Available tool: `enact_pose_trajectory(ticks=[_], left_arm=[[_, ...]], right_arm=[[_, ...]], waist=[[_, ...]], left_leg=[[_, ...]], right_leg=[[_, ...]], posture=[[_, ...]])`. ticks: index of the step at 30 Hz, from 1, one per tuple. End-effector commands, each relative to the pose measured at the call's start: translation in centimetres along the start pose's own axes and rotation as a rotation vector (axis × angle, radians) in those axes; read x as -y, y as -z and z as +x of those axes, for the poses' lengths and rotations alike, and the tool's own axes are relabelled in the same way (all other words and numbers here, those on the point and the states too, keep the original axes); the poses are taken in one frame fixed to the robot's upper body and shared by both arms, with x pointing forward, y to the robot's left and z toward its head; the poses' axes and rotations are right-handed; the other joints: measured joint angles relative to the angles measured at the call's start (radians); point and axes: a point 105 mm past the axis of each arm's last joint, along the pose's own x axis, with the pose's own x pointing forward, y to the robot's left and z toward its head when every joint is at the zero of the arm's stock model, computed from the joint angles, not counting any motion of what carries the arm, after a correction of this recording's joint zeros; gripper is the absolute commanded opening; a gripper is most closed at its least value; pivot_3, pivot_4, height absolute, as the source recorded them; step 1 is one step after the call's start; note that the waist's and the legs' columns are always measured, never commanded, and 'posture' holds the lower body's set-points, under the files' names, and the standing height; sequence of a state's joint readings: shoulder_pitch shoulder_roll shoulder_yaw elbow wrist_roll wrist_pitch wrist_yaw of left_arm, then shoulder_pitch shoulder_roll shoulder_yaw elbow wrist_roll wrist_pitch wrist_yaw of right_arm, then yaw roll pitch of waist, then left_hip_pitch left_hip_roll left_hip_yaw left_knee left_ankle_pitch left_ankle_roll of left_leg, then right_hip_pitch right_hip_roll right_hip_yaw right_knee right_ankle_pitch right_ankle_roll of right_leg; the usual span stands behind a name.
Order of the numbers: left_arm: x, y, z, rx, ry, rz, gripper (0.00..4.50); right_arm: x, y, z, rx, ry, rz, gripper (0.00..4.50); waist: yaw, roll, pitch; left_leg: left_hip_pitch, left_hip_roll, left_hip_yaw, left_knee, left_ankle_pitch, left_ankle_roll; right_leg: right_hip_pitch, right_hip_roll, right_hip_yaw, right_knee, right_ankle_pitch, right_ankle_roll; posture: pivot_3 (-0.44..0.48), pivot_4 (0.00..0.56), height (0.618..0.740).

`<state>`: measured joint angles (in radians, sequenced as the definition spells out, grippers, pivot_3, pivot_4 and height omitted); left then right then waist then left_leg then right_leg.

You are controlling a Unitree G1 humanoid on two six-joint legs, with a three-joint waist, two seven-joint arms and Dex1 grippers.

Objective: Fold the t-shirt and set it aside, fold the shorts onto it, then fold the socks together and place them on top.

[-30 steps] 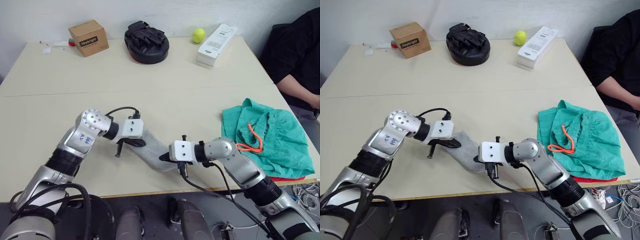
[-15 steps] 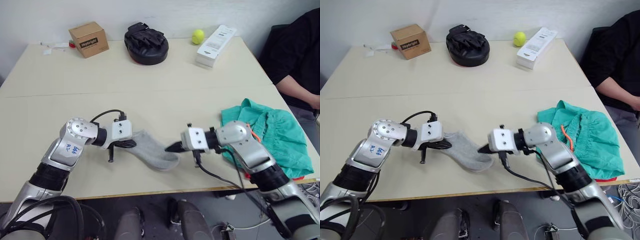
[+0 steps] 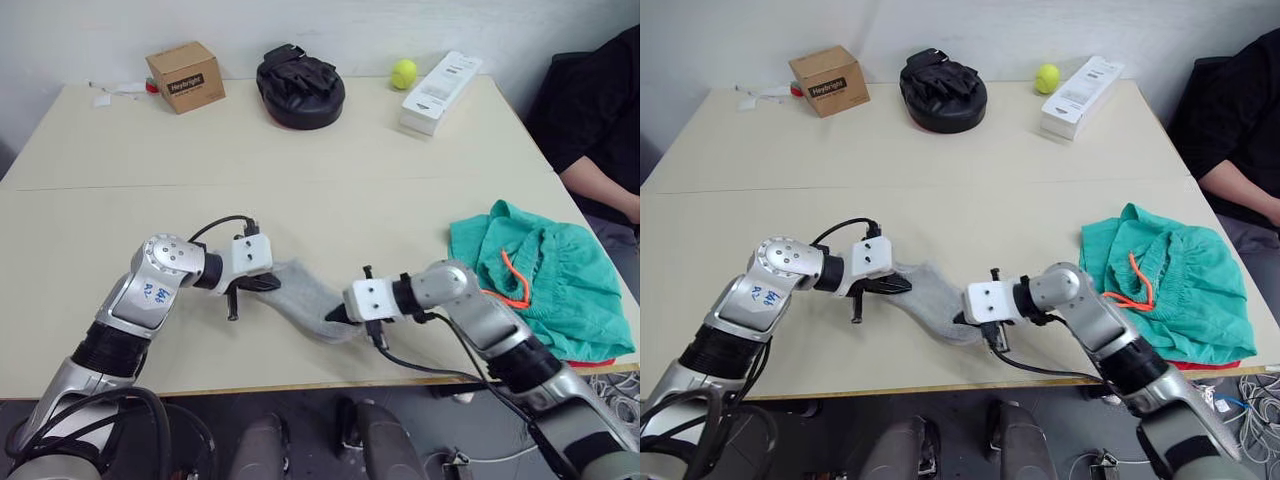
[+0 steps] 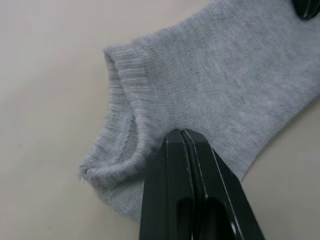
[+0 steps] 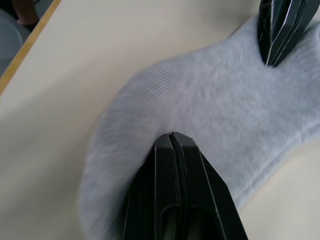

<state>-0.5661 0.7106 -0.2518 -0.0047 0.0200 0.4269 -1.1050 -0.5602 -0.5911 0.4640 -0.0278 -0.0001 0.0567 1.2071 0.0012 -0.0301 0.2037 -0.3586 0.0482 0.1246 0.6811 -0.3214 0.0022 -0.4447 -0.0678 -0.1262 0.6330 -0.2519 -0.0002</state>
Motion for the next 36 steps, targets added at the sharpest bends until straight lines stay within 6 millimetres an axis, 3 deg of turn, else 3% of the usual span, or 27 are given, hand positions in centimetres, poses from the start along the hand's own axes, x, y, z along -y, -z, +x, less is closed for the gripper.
enact_pose_trajectory(ticks=[1,5,14,17,20,25,30,32,35,36], left_arm=[[0.8,0.5,0.0,-0.015,0.016,-0.017,0.02],[2.2,0.9,-0.1,-0.036,0.057,-0.028,0.02],[4.3,1.7,-0.8,-0.062,0.05,-0.084,0.02],[4.2,1.5,-1.2,-0.05,0.015,-0.102,0.02],[3.5,0.5,-1.8,0.002,-0.023,-0.15,0.02],[3.2,-2.6,-3.3,0.145,-0.002,-0.194,0.02],[2.9,-4.9,-3.8,0.208,0.032,-0.173,0.02],[2.3,-4.6,-2.8,0.186,0.028,-0.156,0.02],[2.0,-3.0,-0.4,0.121,0.049,-0.131,0.0],[2.1,-2.4,0.3,0.101,0.06,-0.121,0.0]], right_arm=[[-0.1,1.4,0.4,-0.067,0.011,-0.061,0.0],[1.6,2.4,1.3,-0.116,0.077,-0.18,0.0],[6.9,1.8,1.1,-0.088,0.258,-0.311,0.0],[7.2,0.8,0.9,-0.021,0.255,-0.295,0.0],[7.2,-1.5,-0.4,0.118,0.278,-0.217,0.0],[4.9,-3.8,-3.4,0.225,0.288,-0.036,0.0],[1.2,-3.4,-6.0,0.185,0.321,0.208,0.0],[-0.6,-2.5,-6.9,0.143,0.349,0.346,0.0],[-2.8,-1.6,-7.8,0.106,0.409,0.547,0.58],[-3.3,-1.5,-8.0,0.104,0.423,0.602,0.96]], waist=[[-0.003,0.0,0.0],[-0.007,-0.001,-0.001],[-0.01,-0.002,-0.002],[-0.01,-0.002,-0.002],[-0.01,-0.001,-0.002],[-0.004,-0.001,-0.002],[0.005,-0.001,-0.002],[0.011,-0.001,-0.002],[0.018,-0.001,-0.002],[0.018,-0.001,-0.002]], left_leg=[[0.0,0.0,0.0,0.0,0.0,0.0],[0.001,0.001,0.0,-0.001,0.0,-0.001],[0.004,0.001,0.004,-0.003,0.003,-0.007],[0.004,0.001,0.004,-0.004,0.003,-0.007],[0.004,0.001,0.004,-0.005,0.003,-0.007],[0.003,0.001,0.003,-0.005,0.002,-0.007],[0.0,0.001,0.001,-0.005,-0.001,-0.002],[0.001,0.0,0.0,-0.005,-0.002,0.0],[0.002,0.0,0.001,-0.007,-0.002,0.0],[0.001,0.0,0.001,-0.008,-0.002,0.0]], right_leg=[[0.0,0.0,0.0,0.0,0.0,0.0],[0.0,0.001,0.0,0.0,0.0,0.0],[0.0,0.001,0.005,0.001,-0.001,-0.001],[0.0,0.001,0.006,0.001,-0.001,-0.001],[0.0,0.001,0.006,0.001,-0.001,-0.001],[-0.001,0.001,0.006,0.0,-0.001,-0.001],[-0.001,0.0,0.005,-0.003,-0.001,0.0],[-0.001,0.0,0.004,-0.003,-0.001,0.0],[-0.001,0.001,0.004,-0.004,-0.001,0.001],[-0.001,0.001,0.004,-0.005,-0.001,0.001]], posture=[[0.0,0.15,0.74],[0.0,0.15,0.74],[0.0,0.15,0.74],[0.0,0.15,0.74],[0.0,0.15,0.74],[0.0,0.15,0.74],[0.0,0.15,0.74],[0.0,0.15,0.74],[0.0,0.15,0.74],[0.0,0.15,0.74]])
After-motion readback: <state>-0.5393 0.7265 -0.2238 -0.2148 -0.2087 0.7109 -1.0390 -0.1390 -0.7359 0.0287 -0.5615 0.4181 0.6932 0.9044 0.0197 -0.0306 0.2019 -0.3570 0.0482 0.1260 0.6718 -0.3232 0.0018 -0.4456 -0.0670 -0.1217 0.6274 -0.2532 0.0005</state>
